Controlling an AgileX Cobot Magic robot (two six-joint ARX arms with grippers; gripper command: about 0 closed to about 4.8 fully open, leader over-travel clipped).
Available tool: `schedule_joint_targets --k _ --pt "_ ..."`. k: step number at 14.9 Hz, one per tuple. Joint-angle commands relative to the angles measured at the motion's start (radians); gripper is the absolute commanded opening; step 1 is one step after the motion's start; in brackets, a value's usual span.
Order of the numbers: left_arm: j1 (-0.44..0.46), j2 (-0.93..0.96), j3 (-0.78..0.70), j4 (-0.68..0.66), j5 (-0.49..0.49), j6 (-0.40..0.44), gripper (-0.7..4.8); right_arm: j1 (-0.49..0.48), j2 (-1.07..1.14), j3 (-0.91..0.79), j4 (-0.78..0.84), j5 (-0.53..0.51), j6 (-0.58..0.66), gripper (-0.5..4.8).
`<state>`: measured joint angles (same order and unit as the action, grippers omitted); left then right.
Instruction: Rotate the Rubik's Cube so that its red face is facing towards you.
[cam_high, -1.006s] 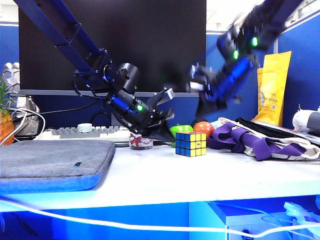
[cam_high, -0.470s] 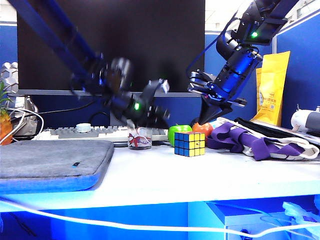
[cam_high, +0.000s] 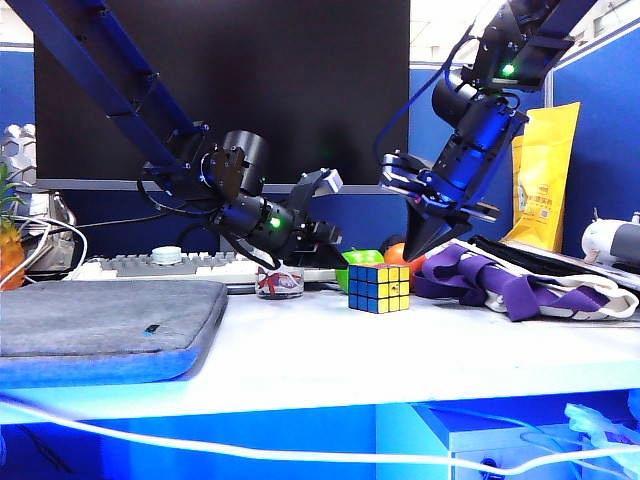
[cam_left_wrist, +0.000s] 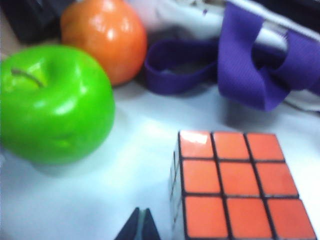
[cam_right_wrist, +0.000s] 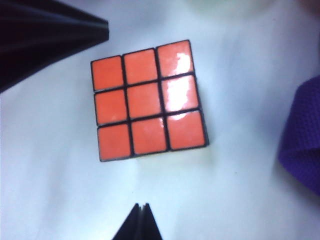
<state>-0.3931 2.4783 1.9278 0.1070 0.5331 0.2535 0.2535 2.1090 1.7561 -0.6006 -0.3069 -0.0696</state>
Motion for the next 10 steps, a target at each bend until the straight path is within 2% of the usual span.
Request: schedule_joint_targets --k 1,4,7,10 --pt "-0.010 -0.005 0.006 0.023 0.037 -0.007 -0.06 0.000 0.024 0.003 0.052 0.027 -0.009 -0.01" --pt "-0.019 -0.005 0.005 0.020 0.092 -0.044 -0.06 0.000 0.074 0.003 0.117 0.028 -0.009 -0.01" --pt "-0.032 -0.005 0.005 -0.070 0.167 -0.076 -0.05 -0.016 0.080 0.005 0.209 0.058 -0.017 -0.01" --pt "-0.051 -0.007 0.005 -0.125 0.215 -0.082 -0.06 -0.032 0.080 0.005 0.209 0.054 -0.018 -0.01"
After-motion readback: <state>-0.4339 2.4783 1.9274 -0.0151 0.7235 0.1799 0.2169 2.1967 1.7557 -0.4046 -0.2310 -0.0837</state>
